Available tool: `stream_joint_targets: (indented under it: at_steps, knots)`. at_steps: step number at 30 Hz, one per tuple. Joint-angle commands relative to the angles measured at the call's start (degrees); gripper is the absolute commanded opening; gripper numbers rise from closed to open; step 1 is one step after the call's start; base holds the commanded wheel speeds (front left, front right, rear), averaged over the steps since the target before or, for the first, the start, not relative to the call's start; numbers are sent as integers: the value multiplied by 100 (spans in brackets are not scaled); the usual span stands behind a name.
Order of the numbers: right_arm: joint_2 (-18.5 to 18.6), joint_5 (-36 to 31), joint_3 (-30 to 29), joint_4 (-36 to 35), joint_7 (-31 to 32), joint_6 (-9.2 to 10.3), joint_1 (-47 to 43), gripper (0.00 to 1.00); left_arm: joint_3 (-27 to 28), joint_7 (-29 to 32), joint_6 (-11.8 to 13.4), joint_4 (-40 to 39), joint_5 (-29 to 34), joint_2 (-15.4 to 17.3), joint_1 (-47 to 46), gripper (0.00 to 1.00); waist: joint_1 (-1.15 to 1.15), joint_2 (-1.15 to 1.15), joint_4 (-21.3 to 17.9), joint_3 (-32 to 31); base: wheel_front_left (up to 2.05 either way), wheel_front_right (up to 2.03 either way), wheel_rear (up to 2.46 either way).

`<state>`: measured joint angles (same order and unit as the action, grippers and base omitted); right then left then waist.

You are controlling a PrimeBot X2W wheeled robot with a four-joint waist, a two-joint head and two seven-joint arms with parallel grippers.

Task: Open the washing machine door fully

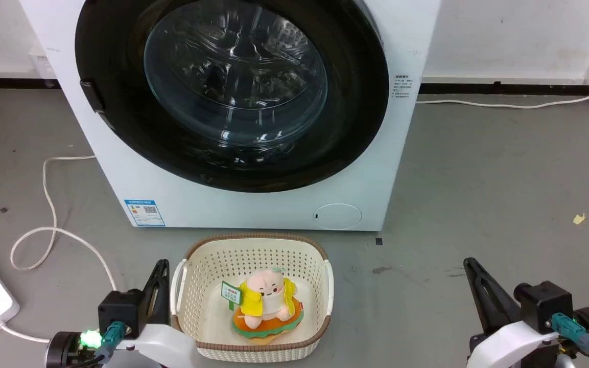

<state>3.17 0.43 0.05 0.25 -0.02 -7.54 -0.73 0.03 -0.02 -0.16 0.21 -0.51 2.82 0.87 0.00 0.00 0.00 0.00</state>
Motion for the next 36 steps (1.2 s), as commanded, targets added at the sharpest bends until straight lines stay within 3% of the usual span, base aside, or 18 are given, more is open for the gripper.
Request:
stream_joint_targets:
  at_steps: [1, 30, 31, 36]
  knots:
    - [-29, -43, -5, -25, 2, 5, 73, 0, -3, 2, 16, -21, 51, 6, -87, 0, 0, 0, 0, 0, 0, 0, 0]
    - [-29, -43, -5, -25, 2, 5, 73, 0, -3, 2, 16, -21, 51, 6, -87, 0, 0, 0, 0, 0, 0, 0, 0]
    - [0, 1, 0, 0, 0, 0, 0, 100, -1, 0, 0, 0, 0, 0, 0, 100, 0, 0, 0, 0, 0, 0, 0]
    - [0, 53, 13, 3, -37, -1, -4, 100, -25, -39, 7, 2, -11, 0, 4, 100, 0, 0, -1, 2, 0, 0, 0]
